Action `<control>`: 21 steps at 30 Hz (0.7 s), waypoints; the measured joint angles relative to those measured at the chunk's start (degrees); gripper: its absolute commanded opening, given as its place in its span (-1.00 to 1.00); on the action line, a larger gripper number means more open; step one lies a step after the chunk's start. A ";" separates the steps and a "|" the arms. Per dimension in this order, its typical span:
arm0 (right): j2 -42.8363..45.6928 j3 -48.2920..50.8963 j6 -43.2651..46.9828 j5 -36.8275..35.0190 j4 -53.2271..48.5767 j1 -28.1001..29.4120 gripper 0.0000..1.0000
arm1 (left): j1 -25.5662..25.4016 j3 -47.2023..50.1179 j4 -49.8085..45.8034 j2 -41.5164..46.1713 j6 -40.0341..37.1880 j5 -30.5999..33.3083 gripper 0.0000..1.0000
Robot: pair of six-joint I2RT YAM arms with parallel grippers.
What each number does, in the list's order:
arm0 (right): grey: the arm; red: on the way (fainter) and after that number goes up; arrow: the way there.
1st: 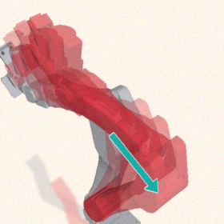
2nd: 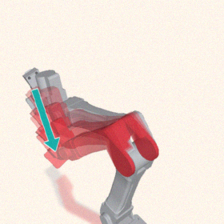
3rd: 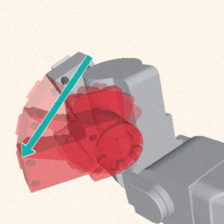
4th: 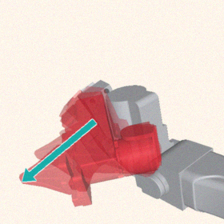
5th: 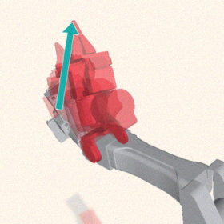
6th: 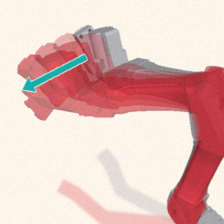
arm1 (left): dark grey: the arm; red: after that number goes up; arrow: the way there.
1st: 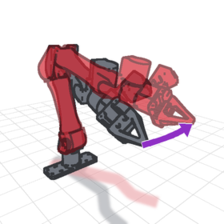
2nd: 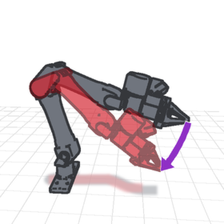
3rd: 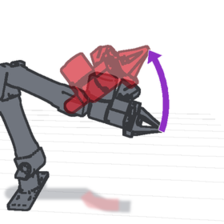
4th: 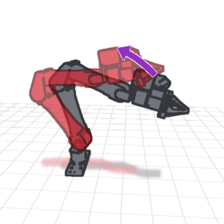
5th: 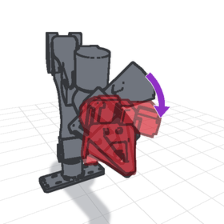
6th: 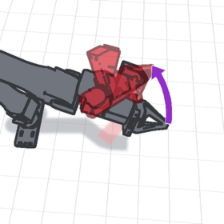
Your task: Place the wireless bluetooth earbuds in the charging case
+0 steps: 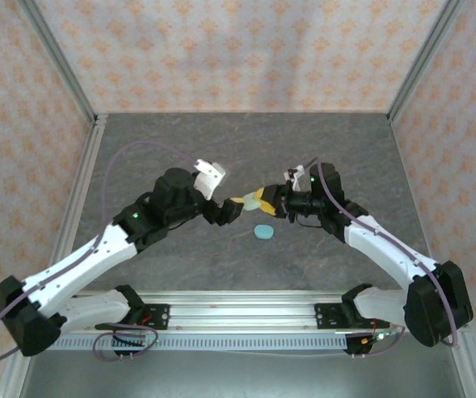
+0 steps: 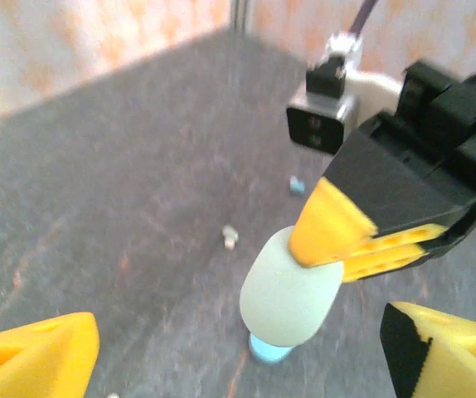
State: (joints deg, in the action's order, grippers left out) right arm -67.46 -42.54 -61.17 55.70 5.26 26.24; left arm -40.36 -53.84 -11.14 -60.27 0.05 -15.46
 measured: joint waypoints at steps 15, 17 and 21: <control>-2.58 -7.19 -11.02 -0.20 7.48 -0.33 -0.83 | 9.33 9.77 22.77 -1.60 10.67 -13.07 0.72; -2.58 -7.87 -11.56 -0.20 7.52 -0.33 -0.82 | 10.99 10.47 26.18 -3.41 11.58 -16.02 0.68; -2.58 -8.59 -12.63 -0.17 7.63 -0.44 -0.83 | 12.04 10.62 31.10 -5.18 11.85 -21.75 0.52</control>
State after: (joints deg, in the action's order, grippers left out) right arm -70.04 -51.13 -73.80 55.53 12.88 25.80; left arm -28.32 -43.22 19.97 -65.45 11.90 -37.21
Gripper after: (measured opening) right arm 0.225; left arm 0.797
